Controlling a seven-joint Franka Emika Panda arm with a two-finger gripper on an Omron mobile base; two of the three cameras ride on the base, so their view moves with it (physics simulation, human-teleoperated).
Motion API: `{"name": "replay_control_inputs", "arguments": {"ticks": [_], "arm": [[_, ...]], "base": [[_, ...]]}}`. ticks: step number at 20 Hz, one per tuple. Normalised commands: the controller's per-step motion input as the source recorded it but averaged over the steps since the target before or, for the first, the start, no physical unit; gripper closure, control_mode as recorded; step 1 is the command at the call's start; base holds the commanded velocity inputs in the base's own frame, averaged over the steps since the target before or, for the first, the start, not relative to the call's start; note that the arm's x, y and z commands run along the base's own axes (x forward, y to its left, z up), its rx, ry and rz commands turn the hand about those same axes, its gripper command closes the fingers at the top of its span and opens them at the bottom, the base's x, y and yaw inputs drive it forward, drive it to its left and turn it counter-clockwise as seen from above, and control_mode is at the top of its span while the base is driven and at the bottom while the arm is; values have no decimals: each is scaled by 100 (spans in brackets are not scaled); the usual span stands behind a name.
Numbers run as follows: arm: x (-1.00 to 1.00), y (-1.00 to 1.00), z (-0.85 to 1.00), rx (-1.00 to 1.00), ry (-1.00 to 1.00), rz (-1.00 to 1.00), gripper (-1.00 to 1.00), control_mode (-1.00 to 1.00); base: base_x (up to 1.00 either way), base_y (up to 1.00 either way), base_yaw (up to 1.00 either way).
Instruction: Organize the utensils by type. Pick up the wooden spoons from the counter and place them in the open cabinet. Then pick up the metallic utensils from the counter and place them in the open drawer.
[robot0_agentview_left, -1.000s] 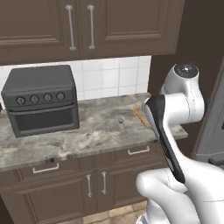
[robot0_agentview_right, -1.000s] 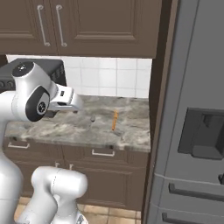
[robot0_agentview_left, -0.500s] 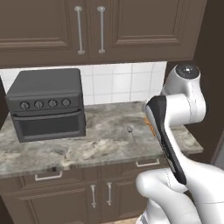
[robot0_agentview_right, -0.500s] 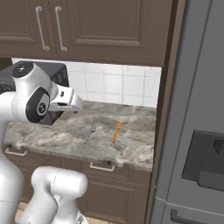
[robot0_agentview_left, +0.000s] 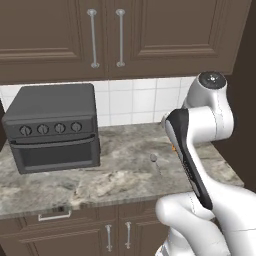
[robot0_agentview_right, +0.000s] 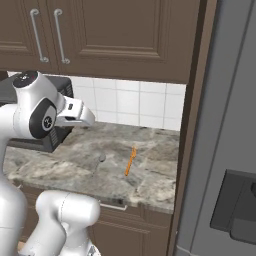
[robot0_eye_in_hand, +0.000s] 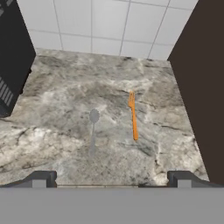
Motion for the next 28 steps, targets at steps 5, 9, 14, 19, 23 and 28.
{"name": "replay_control_inputs", "arguments": {"ticks": [5,9,14,19,23,28], "arm": [[0,0,0,0,0,0,-100,100],[0,0,0,0,0,0,-100,100],[0,0,0,0,0,0,-100,100],[5,-49,-37,2,29,7,-100,-100],[18,-34,-68,0,11,18,-100,-100],[25,-7,-82,0,0,9,-100,-100]], "base": [[0,0,0],[-6,-8,0],[-16,-24,0],[0,0,0],[0,0,0],[0,0,0]]}}
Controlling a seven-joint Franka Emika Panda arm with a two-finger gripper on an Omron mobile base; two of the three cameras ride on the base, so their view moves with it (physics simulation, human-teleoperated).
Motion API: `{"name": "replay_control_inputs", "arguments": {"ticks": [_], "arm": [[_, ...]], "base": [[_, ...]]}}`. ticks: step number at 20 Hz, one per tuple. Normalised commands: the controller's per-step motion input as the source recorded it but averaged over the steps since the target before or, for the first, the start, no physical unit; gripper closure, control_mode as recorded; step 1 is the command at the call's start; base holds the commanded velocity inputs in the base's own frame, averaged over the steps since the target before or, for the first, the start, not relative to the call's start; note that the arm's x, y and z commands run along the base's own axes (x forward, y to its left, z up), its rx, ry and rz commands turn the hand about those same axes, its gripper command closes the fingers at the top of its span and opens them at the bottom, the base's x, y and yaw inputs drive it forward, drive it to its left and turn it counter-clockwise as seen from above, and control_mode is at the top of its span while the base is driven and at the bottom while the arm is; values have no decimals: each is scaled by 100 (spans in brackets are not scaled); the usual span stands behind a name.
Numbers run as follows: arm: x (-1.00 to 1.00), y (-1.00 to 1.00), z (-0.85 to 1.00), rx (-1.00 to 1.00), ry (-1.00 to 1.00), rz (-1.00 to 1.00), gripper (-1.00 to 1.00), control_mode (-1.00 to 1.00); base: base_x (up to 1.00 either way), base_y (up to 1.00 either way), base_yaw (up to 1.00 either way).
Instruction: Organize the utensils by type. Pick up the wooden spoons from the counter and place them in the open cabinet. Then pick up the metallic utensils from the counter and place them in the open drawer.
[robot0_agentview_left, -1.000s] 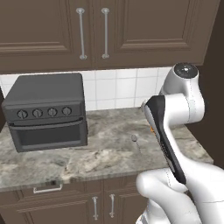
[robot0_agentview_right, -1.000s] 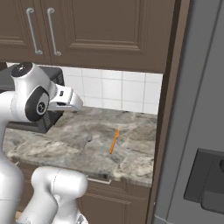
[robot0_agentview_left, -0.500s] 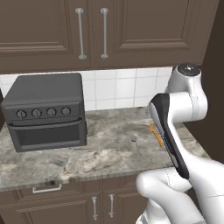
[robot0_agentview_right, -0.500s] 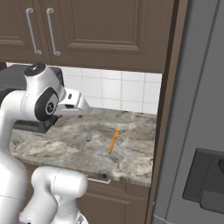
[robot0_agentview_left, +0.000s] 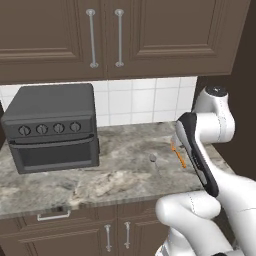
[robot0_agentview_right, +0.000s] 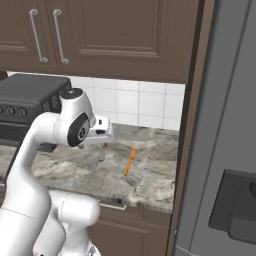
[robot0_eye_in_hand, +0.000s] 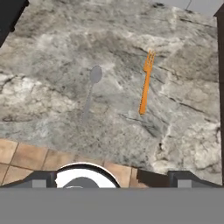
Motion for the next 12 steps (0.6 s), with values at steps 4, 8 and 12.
{"name": "replay_control_inputs", "arguments": {"ticks": [4,8,12], "arm": [[23,4,-55,12,-6,2,-100,-100],[52,20,-50,0,-2,3,-100,-100],[62,22,-41,-2,5,2,-100,-100]], "base": [[0,0,0],[0,0,0],[0,0,0]]}}
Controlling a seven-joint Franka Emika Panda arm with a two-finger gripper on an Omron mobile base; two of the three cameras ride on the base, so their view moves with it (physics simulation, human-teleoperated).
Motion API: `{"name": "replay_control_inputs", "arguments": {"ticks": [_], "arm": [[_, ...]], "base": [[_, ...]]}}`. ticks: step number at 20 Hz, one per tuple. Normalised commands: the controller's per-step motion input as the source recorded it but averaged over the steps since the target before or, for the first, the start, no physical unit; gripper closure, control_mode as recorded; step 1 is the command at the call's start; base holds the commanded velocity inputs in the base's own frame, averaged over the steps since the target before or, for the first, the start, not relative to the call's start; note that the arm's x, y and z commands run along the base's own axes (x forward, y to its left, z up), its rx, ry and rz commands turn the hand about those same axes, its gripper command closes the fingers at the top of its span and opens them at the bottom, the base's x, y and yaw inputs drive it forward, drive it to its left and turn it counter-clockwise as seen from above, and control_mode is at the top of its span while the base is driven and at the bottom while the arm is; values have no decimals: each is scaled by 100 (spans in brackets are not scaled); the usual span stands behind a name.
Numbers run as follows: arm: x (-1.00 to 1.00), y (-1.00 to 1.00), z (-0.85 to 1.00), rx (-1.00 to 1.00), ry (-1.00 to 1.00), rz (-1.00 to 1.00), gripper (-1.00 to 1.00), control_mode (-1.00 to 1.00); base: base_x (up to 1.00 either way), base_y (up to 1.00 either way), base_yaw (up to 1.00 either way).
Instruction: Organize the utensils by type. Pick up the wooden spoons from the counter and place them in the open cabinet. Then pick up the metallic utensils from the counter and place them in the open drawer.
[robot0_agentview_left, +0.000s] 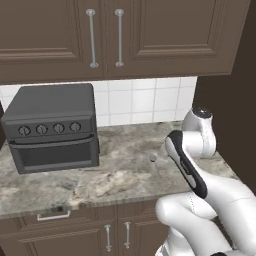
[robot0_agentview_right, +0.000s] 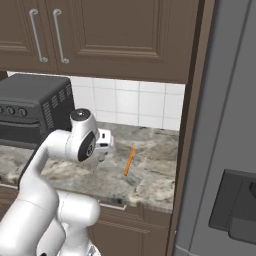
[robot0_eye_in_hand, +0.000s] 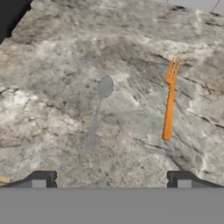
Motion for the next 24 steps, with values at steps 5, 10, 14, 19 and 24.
{"name": "replay_control_inputs", "arguments": {"ticks": [5,10,14,19,24], "arm": [[57,26,-51,-1,14,0,-100,-100],[59,24,-50,0,10,0,-100,-100],[54,2,-51,0,11,0,-100,-100],[38,1,-42,0,3,0,-100,-100],[33,0,-34,0,0,0,-100,-100]], "base": [[0,0,0],[0,0,0],[0,0,0],[0,0,0],[0,0,0]]}}
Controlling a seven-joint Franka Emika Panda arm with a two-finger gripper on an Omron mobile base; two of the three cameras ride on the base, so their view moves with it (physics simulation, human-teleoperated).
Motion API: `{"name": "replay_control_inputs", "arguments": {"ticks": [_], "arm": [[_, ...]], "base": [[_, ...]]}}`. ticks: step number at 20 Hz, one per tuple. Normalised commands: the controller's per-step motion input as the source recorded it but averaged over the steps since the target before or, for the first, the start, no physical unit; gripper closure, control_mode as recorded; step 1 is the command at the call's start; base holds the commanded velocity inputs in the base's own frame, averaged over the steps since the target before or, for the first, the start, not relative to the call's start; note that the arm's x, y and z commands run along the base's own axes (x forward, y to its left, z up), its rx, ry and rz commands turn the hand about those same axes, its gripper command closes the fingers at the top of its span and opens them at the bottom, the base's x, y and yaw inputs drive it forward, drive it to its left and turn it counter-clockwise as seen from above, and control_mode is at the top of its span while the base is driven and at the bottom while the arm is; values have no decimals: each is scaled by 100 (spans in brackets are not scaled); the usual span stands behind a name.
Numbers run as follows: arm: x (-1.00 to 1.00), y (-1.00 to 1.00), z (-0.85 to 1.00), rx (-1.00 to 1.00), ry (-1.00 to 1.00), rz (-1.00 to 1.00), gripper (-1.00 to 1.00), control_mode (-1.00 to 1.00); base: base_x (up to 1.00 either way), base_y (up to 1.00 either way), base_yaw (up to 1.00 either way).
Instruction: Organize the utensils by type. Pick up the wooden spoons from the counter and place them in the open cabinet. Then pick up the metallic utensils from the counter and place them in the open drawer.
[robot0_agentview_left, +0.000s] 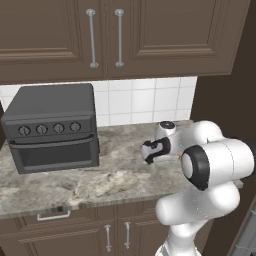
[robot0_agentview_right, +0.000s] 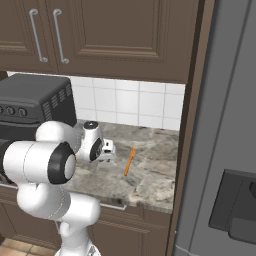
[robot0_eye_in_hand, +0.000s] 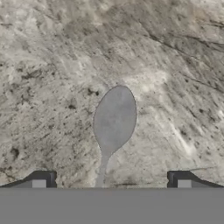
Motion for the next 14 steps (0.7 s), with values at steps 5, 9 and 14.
{"name": "replay_control_inputs", "arguments": {"ticks": [5,9,14], "arm": [[25,6,-35,0,0,-1,-100,-100],[34,6,-35,0,3,-4,-100,-100],[23,2,-30,0,1,-4,-100,-100]], "base": [[0,0,0],[0,0,0],[0,0,0]]}}
